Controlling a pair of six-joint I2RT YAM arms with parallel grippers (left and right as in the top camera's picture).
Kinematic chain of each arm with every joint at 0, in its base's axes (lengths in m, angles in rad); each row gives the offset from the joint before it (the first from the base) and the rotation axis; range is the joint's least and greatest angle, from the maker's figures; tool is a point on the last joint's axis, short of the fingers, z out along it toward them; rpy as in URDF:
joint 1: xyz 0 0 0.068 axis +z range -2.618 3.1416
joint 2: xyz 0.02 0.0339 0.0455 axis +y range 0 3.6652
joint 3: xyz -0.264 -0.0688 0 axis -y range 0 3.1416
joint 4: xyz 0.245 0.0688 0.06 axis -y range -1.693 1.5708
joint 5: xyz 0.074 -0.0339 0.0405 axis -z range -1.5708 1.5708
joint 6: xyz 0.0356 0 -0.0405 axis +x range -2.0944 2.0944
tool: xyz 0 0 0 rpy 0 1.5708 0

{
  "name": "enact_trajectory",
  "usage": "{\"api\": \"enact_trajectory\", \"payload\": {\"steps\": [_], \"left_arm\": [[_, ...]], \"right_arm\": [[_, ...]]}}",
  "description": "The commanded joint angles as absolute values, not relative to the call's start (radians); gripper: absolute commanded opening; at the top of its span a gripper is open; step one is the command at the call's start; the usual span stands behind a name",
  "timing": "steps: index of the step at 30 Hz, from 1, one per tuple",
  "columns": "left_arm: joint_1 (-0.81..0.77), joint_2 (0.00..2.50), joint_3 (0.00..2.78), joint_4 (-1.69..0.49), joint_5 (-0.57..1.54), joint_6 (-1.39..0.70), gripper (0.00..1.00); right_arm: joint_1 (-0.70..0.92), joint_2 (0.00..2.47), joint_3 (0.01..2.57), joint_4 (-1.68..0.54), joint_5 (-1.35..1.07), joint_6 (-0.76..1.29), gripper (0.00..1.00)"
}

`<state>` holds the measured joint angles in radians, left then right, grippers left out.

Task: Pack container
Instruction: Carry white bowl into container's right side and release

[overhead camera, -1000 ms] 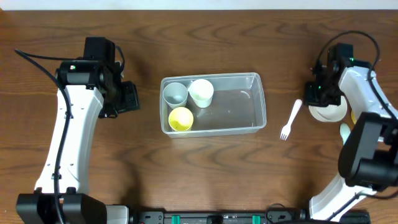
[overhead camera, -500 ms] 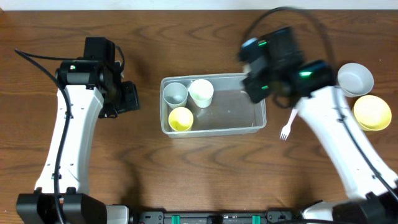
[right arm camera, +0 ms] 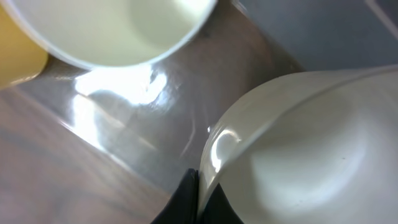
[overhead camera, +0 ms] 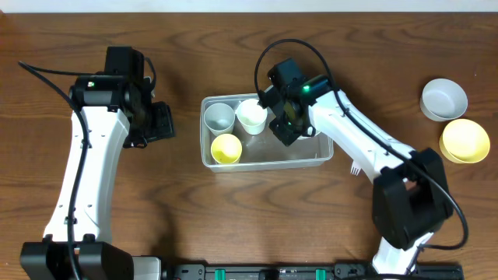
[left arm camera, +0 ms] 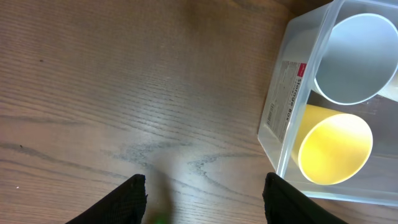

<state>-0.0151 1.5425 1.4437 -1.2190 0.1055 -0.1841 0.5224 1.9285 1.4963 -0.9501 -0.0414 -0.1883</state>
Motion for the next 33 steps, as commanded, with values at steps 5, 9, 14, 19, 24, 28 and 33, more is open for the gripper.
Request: {"api": "enact_trajectory", "payload": {"steps": [5,9,14,19,24,28,33], "left_arm": [[-0.014,1.528,1.442,-1.222,0.109,-0.192,0.61],[-0.014,1.528,1.442,-1.222,0.109,-0.192,0.61],[-0.014,1.528,1.442,-1.230,0.109,-0.192,0.61],[-0.014,1.528,1.442,-1.234,0.109,-0.188,0.61],[-0.014,1.528,1.442,-1.233,0.109,-0.187,0.61],[-0.014,1.528,1.442,-1.233,0.109,-0.185,0.61],[-0.014,1.528,1.442,-1.233,0.109,-0.185,0.61]], "right_arm": [[0.461,1.939,1.500,-0.911,-0.023,-0.178,0.30],[0.457,1.937,1.501,-0.905,-0.023,-0.177,0.44],[0.450,1.910,1.534,-0.926,-0.011,-0.150,0.51],[0.383,1.801,1.611,-0.942,0.118,-0.038,0.60],[0.202,1.673,1.645,-0.895,0.154,0.023,0.84],[-0.006,1.679,1.639,-0.902,0.137,0.041,0.87],[-0.210,1.806,1.637,-0.894,0.068,0.031,0.89]]}}
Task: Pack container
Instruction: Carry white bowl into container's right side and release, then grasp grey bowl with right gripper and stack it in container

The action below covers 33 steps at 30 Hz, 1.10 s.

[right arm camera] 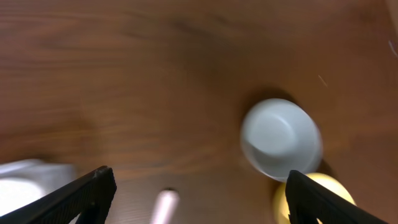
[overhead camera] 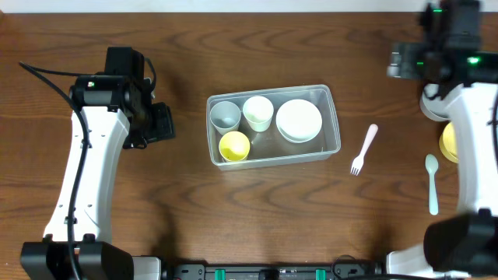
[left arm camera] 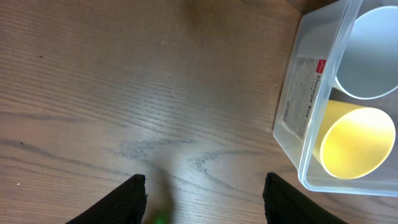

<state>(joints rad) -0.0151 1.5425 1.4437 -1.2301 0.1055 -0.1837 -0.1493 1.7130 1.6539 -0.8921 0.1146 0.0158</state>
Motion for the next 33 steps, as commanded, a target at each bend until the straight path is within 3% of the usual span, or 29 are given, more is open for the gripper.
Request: {"api": "enact_trajectory", "payload": {"steps": [1,16,24,33], "left_arm": [[-0.014,1.528,1.442,-1.233,0.109,-0.185,0.61],[-0.014,1.528,1.442,-1.233,0.109,-0.186,0.61],[-0.014,1.528,1.442,-1.233,0.109,-0.186,0.61],[-0.014,1.528,1.442,-1.233,0.109,-0.186,0.61]], "right_arm": [[-0.239,1.843,1.637,-0.892,0.042,0.022,0.89],[-0.329,2.148,1.637,-0.826,-0.016,-0.010,0.83],[-0.326,2.159,1.637,-0.822,-0.016,-0.042,0.42],[-0.309,2.159,1.637,-0.815,-0.016,-0.043,0.17]]}}
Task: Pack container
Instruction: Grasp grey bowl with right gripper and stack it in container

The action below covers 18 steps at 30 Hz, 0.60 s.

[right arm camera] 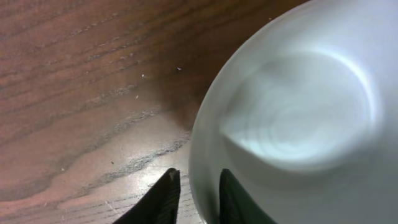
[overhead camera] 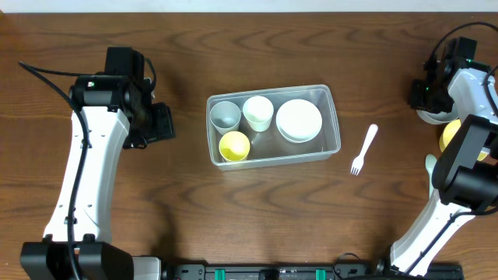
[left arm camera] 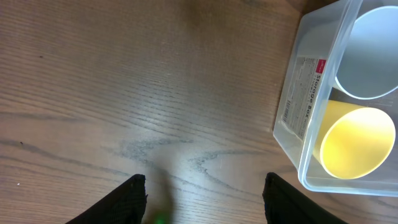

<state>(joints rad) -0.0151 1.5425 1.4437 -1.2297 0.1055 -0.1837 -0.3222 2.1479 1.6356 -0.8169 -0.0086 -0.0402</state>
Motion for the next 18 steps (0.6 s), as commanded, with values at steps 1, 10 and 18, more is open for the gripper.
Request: {"api": "enact_trajectory", "payload": {"steps": [1,10,18], "left_arm": [[-0.014,1.528,1.442,-1.233,0.109,-0.186,0.61],[-0.014,1.528,1.442,-1.233,0.109,-0.186,0.61],[-0.014,1.528,1.442,-1.233,0.109,-0.185,0.61]], "right_arm": [[-0.307,2.159,1.637,-0.814,-0.016,-0.043,0.15],[-0.264,2.141,1.642,-0.824,-0.016,-0.042,0.01],[-0.153,1.920,1.696,-0.885,-0.051,-0.095,0.01]]}}
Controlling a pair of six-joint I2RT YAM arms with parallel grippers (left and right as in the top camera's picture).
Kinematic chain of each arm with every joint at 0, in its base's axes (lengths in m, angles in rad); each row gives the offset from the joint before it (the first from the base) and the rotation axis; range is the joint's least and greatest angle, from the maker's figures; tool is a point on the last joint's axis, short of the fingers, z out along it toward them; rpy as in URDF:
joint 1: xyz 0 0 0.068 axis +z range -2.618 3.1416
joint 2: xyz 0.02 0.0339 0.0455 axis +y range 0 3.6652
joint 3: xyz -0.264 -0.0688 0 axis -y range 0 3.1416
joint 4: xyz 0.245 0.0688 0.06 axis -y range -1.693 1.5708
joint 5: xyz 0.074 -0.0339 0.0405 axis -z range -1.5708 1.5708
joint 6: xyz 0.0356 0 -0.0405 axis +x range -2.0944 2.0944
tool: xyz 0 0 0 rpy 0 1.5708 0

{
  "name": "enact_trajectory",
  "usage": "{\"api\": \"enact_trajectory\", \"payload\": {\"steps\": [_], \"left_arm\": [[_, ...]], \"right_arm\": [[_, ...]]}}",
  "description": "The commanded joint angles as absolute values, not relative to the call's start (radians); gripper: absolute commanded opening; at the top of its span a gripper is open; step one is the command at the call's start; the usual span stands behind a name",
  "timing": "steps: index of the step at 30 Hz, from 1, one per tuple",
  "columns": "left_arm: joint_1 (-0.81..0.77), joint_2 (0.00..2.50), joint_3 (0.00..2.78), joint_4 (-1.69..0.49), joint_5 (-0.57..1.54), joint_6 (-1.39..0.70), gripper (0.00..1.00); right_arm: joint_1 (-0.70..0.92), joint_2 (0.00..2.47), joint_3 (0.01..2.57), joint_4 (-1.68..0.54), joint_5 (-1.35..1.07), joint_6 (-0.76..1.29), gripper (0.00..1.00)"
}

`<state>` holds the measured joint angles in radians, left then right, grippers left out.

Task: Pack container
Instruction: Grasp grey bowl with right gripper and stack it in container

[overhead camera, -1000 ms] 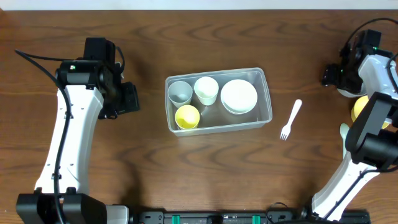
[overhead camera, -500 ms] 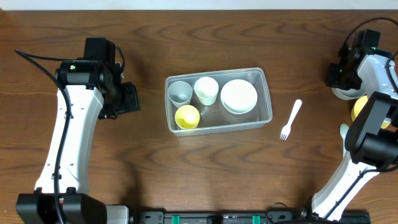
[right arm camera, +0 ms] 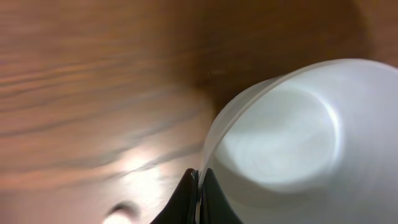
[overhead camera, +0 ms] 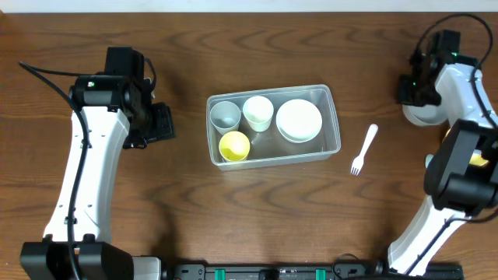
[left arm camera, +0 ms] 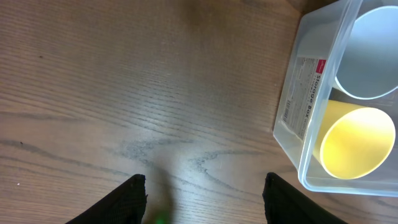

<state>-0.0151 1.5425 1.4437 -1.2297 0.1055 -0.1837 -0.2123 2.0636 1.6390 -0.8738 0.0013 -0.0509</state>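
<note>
The clear container [overhead camera: 333, 124] holds a grey cup [overhead camera: 225, 116], a white cup [overhead camera: 257, 113], a yellow cup [overhead camera: 234, 145] and a white bowl [overhead camera: 299, 120]. At the far right my right gripper [right arm camera: 199, 178] is shut on the left rim of a pale grey bowl [right arm camera: 292, 143], also seen from above as the bowl [overhead camera: 425, 111]. My left gripper [left arm camera: 205, 190] hangs open over bare wood left of the container [left arm camera: 292, 106], with nothing between its fingers.
A pale pink fork [overhead camera: 363, 148] lies on the wood right of the container. A sliver of a yellow bowl [overhead camera: 476, 159] and the tip of a spoon [overhead camera: 429, 160] show beside the right arm near the table's right edge.
My right gripper's fingers stood apart on either side of the grey bowl's rim; now they are shut on it, and gripper and bowl sit a little further left. The left arm has not moved.
My right gripper first held the white bowl inside the container. Then that bowl lay in the container and the gripper was open at the far right above the grey bowl. Then its fingers straddled the grey bowl's rim, and now they grip it.
</note>
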Motion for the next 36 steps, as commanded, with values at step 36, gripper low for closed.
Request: {"api": "enact_trajectory", "payload": {"steps": [36], "left_arm": [[-0.014,1.528,1.442,-1.233,0.109,-0.185,0.61]], "right_arm": [[0.446,1.921,1.608,-1.016,-0.131,-0.106,0.33]]}}
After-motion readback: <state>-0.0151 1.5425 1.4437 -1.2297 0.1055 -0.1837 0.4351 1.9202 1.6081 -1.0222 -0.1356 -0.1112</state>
